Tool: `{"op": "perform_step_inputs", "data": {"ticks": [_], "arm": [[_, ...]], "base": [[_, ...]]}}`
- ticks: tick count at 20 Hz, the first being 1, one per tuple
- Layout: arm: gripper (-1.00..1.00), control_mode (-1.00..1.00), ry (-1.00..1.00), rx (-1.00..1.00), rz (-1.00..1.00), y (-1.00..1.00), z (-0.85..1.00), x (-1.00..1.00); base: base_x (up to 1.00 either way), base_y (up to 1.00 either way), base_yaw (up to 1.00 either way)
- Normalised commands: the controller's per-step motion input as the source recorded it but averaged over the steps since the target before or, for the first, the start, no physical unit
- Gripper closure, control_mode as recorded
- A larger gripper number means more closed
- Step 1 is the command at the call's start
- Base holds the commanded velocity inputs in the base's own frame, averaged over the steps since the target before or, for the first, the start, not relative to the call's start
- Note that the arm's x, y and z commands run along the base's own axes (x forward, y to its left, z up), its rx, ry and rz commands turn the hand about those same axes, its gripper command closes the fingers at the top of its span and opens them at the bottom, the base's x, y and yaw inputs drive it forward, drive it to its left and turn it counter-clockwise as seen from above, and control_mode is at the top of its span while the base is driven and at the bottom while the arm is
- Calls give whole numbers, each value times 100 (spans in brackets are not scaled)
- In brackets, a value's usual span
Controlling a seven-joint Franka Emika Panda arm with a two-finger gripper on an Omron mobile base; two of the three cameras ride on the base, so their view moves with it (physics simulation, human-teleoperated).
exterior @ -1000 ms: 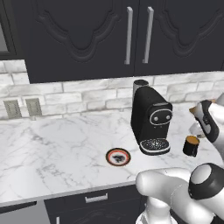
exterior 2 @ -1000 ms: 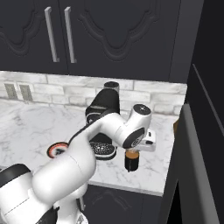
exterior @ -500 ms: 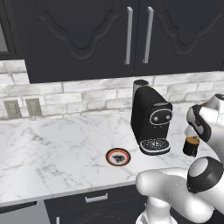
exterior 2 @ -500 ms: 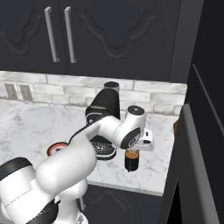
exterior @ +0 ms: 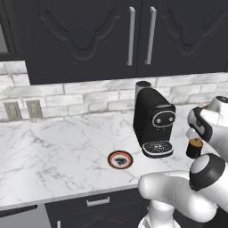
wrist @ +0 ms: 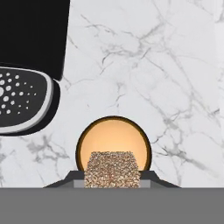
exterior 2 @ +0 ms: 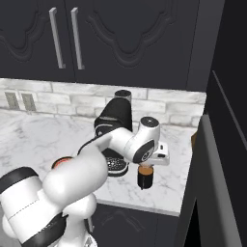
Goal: Take a sugar cube from the saucer and place it inside the coffee. Then, grab milk from the fridge and place it next to the coffee on the counter to sweeten the coffee.
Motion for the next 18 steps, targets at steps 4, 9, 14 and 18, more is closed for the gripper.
{"op": "perform_step_inputs", "data": {"ticks": [4,9,14,18], "arm": [[100,-100,0,0,0,0,-7,11],[100,-100,0,-2,0,0,-24,9],[100,-100,0,-2,0,-6,-13,7],[-100,-100,0,-2,0,-15,-7,3]], "base": [[0,0,0],[0,0,0],[0,0,0],[0,0,0]]}}
